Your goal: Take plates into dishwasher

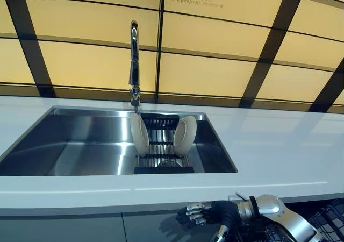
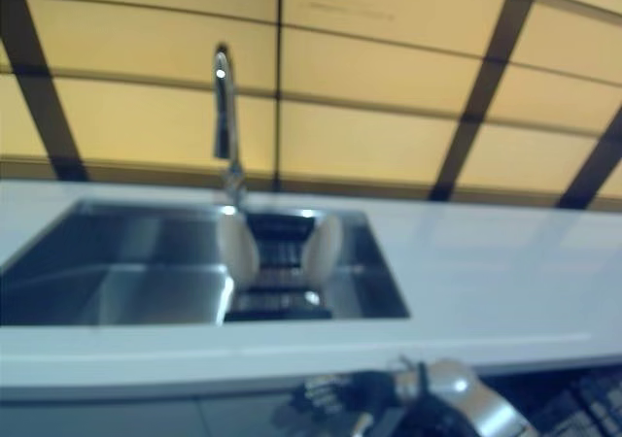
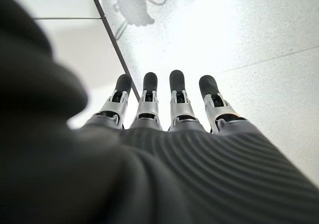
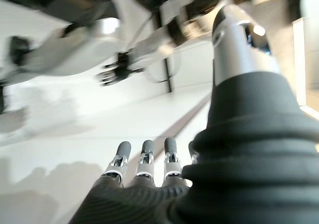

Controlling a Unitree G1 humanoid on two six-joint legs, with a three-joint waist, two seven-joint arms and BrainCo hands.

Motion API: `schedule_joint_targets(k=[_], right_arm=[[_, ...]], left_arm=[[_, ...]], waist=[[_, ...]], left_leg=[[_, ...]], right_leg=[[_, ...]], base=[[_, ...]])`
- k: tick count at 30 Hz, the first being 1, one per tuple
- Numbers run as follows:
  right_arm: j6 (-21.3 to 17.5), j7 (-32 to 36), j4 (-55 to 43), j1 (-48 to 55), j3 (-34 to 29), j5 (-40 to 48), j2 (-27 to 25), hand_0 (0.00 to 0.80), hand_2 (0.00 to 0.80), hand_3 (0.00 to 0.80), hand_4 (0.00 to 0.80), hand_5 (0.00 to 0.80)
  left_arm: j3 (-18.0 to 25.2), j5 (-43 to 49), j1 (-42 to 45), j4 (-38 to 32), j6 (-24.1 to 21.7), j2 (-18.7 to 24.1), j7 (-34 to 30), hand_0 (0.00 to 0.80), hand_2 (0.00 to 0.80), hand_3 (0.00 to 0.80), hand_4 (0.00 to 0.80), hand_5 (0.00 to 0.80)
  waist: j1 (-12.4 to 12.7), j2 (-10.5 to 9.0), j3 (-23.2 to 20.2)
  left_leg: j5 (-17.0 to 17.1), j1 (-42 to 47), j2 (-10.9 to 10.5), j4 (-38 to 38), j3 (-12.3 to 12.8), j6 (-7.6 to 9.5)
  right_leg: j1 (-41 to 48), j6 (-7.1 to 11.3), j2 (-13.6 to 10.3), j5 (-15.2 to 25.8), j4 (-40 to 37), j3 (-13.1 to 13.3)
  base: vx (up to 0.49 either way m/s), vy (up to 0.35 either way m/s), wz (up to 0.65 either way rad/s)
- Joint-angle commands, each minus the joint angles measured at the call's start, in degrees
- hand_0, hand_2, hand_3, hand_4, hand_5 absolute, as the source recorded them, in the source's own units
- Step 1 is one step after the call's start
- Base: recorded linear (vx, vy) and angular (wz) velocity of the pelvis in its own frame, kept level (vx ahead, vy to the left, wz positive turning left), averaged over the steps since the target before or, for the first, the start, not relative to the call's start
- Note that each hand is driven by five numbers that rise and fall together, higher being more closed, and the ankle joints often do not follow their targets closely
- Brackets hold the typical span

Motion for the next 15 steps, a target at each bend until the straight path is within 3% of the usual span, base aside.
schedule_joint_targets(k=[1,7,12,15], right_arm=[[1.4,0.63,-3.4,-6.11,-3.06,9.18,1.11,0.0,0.0,0.0,0.0,0.0],[7.81,-0.67,-3.52,-11.83,-4.83,22.34,4.01,0.0,0.0,0.0,0.0,0.0],[9.5,-7.1,-1.65,-15.47,-5.68,32.92,7.75,0.0,0.0,0.0,0.0,0.0],[8.1,-13.81,-0.59,-16.8,-7.56,39.8,9.87,0.0,0.0,0.0,0.0,0.0]], left_arm=[[-0.32,2.28,-1.11,3.61,-2.09,-0.2,-0.04,0.0,0.0,0.0,0.0,0.0],[-1.6,2.47,-1.33,5.19,-2.92,-0.7,-0.25,0.0,0.0,0.0,0.0,0.0],[-2.62,2.99,-1.53,6.11,-3.36,-0.99,-0.62,0.0,0.0,0.0,0.0,0.0],[-3.16,3.37,-1.6,6.62,-3.63,-1.57,-0.64,0.0,0.0,0.0,0.0,0.0]], waist=[[0.35,0.44,-1.94],[0.87,0.38,-2.76],[1.54,0.48,-3.6],[1.91,0.62,-4.04]], left_leg=[[-1.96,2.54,1.51,0.23,2.25,-0.61],[-2.68,3.11,1.5,0.23,1.94,-0.87],[-3.05,3.4,1.49,0.23,1.4,-1.09],[-2.51,3.19,1.54,0.23,1.16,-1.21]], right_leg=[[-4.25,5.89,-4.26,4.51,3.3,0.92],[-3.13,5.67,-4.39,4.08,2.38,0.47],[-2.31,5.53,-4.41,3.76,1.67,0.03],[-2.29,5.41,-4.51,4.02,1.57,-0.42]], base=[[0.045,0.026,0.01],[0.027,0.012,0.0],[0.013,0.002,0.0],[0.01,0.002,0.02]])
